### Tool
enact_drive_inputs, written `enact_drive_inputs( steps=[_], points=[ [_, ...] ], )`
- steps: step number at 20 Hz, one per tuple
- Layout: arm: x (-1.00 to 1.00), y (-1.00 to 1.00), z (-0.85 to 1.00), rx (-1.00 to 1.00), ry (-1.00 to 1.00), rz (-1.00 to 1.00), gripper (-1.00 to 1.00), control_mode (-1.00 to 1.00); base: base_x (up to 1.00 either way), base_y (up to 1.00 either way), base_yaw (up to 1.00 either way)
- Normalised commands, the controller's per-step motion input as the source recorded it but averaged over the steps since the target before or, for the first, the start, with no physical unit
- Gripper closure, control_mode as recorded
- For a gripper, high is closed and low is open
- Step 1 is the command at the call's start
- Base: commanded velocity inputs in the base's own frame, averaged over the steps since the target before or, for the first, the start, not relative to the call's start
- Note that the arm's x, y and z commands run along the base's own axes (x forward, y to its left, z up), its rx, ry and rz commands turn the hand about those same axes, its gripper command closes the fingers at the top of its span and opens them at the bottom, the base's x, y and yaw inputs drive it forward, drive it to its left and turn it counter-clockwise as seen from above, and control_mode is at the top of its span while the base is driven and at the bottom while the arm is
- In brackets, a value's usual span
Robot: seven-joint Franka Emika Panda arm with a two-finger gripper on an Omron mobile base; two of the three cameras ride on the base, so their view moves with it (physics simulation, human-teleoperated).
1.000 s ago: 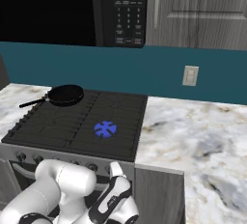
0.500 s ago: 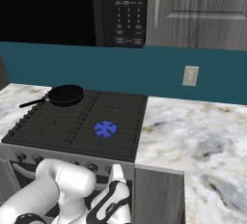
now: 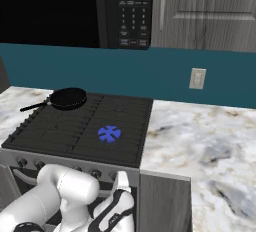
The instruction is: Turn off the front right burner of the stove.
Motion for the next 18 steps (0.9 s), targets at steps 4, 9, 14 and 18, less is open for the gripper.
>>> enact_drive_inputs(
  steps=[4, 9, 14, 18],
  points=[
    [-0.04, 0.0, 0.08, 0.31, 0.0, -0.26, 1.0, -1.0, 0.0, 0.0, 0.0],
    [-0.03, 0.0, 0.24, 0.34, 0.0, -0.24, 1.0, -1.0, 0.0, 0.0, 0.0],
    [-0.02, 0.0, 0.41, 0.37, 0.02, -0.14, 1.0, -1.0, 0.0, 0.0, 0.0],
    [-0.08, 0.0, 0.49, 0.4, 0.03, -0.05, 1.0, -1.0, 0.0, 0.0, 0.0]
  ],
)
